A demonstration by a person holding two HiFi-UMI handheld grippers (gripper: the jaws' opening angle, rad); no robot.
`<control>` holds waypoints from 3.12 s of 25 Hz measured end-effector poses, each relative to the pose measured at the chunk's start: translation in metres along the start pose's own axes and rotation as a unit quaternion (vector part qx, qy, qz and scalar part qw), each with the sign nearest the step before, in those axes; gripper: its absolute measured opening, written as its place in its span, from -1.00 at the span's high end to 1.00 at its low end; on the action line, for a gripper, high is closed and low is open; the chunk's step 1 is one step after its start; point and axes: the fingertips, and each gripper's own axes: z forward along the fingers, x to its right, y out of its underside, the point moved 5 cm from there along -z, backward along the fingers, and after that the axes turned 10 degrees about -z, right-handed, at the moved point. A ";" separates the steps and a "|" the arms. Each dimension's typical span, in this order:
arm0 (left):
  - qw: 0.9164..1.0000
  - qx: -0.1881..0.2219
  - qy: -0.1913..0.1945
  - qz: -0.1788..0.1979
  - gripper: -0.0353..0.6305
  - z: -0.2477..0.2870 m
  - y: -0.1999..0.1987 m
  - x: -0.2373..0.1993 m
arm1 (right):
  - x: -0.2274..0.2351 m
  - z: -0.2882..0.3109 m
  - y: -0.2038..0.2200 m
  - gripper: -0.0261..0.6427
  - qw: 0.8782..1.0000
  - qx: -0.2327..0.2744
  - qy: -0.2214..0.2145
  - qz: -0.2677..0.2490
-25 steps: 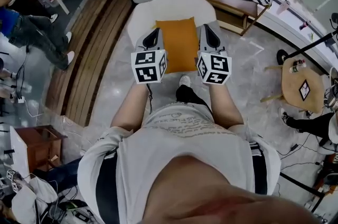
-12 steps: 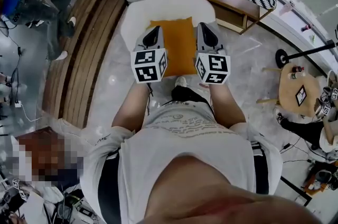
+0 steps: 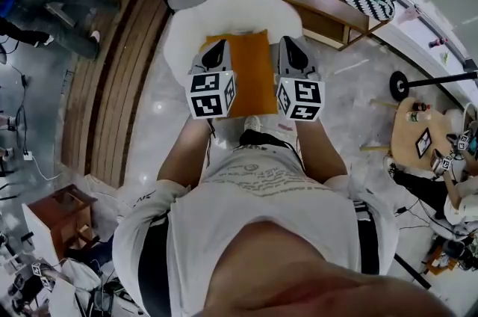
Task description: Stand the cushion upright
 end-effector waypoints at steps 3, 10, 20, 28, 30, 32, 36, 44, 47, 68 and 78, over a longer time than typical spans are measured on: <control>1.000 -0.001 0.002 0.002 0.83 0.019 -0.014 0.007 | 0.014 0.016 -0.005 0.84 1.000 -0.002 -0.003 0.002; 1.000 -0.018 0.005 0.008 0.83 0.042 -0.015 0.005 | 0.024 0.036 -0.001 0.84 1.000 -0.005 0.007 0.012; 0.997 -0.056 0.034 0.027 0.83 0.068 -0.016 -0.039 | 0.013 0.051 0.022 0.84 0.995 -0.051 0.072 0.050; 0.992 -0.108 0.058 0.037 0.83 0.104 -0.004 -0.073 | 0.003 0.057 0.056 0.83 0.985 -0.100 0.118 0.081; 0.990 -0.121 0.063 0.042 0.83 0.112 0.004 -0.075 | 0.000 0.056 0.069 0.83 0.981 -0.113 0.124 0.093; 0.988 -0.132 0.064 0.054 0.83 0.123 0.015 -0.077 | -0.003 0.055 0.086 0.83 0.978 -0.129 0.129 0.102; 0.980 -0.165 0.077 0.079 0.83 0.149 0.047 -0.083 | -0.005 0.055 0.128 0.83 0.969 -0.163 0.140 0.119; 0.958 -0.235 0.097 0.136 0.83 0.193 0.111 -0.102 | -0.013 0.046 0.219 0.84 0.943 -0.224 0.157 0.190; 0.951 -0.252 0.103 0.148 0.82 0.209 0.135 -0.109 | -0.019 0.042 0.255 0.83 0.930 -0.243 0.161 0.224; 0.831 -0.407 0.143 0.351 0.31 0.346 0.357 -0.174 | -0.100 0.008 0.560 0.25 0.786 -0.300 0.201 0.502; 0.766 -0.451 0.146 0.434 0.21 0.397 0.429 -0.180 | -0.151 -0.016 0.656 0.21 0.710 -0.329 0.226 0.581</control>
